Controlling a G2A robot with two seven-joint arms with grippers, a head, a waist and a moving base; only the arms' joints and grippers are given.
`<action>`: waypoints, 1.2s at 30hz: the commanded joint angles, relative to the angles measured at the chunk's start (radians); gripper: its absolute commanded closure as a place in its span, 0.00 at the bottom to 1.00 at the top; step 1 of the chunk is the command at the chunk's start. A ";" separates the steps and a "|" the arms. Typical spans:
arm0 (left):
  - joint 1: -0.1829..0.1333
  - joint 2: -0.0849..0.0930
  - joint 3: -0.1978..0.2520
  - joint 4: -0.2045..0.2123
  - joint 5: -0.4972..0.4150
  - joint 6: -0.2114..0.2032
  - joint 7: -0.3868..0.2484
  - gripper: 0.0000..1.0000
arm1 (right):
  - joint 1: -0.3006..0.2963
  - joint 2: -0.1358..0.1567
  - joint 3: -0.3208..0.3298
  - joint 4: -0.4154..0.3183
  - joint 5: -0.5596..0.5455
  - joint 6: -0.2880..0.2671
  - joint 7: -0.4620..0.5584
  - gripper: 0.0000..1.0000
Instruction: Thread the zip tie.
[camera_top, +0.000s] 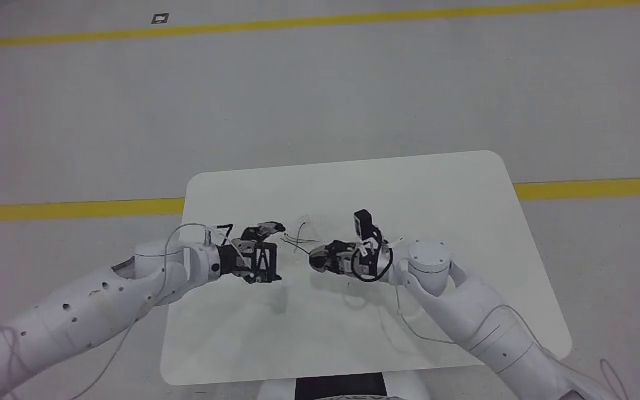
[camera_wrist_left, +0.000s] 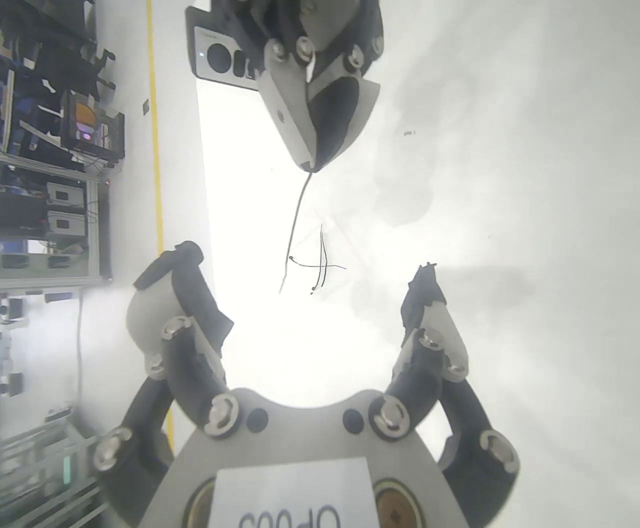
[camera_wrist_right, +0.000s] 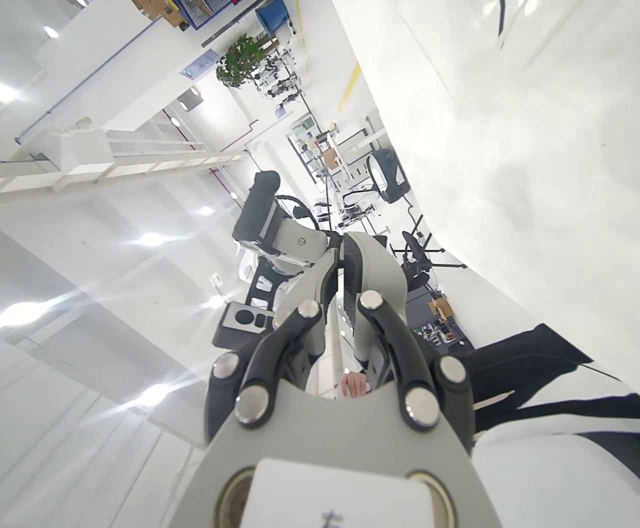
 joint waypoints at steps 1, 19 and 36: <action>0.013 0.010 0.015 0.022 -0.068 0.000 0.069 0.00 | -0.002 0.004 -0.004 -0.011 -0.042 -0.009 0.012 1.00; 0.103 0.013 0.015 0.094 -0.404 0.000 0.162 0.00 | -0.031 0.030 0.014 -0.069 -0.256 -0.107 0.060 1.00; 0.168 0.009 0.015 0.077 -0.706 0.000 0.169 0.00 | -0.051 0.047 0.014 -0.101 -0.419 -0.202 0.107 1.00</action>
